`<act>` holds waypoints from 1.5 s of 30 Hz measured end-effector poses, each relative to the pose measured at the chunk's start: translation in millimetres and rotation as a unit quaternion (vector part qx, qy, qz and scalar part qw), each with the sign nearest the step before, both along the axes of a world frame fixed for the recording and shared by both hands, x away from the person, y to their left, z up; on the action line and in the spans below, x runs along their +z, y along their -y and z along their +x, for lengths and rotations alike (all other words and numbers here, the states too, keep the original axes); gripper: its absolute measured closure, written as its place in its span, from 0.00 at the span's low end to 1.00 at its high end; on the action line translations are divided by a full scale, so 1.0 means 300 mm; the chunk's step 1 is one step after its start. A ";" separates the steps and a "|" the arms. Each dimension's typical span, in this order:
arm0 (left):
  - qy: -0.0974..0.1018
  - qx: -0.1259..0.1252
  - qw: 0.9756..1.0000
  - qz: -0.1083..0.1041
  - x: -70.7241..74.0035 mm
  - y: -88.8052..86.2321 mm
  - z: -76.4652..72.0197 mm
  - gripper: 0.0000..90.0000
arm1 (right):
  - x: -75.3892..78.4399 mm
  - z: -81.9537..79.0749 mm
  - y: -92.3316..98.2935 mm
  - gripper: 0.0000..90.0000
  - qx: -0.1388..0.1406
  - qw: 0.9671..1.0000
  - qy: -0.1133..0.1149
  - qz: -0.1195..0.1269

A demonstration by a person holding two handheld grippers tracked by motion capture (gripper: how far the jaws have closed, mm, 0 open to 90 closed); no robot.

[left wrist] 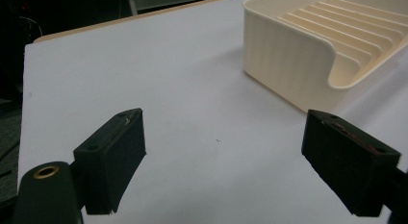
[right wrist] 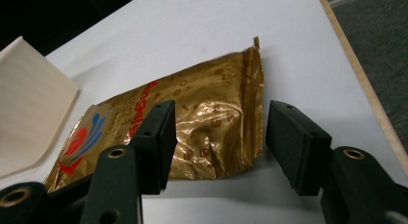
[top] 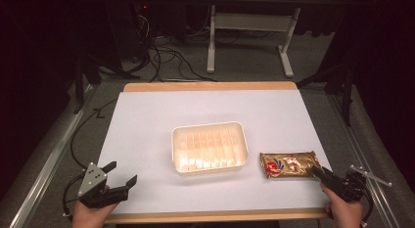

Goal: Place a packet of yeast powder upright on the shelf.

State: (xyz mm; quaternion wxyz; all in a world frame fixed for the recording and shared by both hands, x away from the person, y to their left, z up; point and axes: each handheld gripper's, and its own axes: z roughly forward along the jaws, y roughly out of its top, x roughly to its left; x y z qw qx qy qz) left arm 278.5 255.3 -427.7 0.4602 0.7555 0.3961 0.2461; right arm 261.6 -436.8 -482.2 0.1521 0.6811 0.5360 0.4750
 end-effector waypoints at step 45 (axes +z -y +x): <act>0.000 -0.009 1.000 0.013 -0.002 0.010 -0.002 0.18 | 0.240 -0.055 -0.207 1.00 0.083 0.978 0.173 -0.085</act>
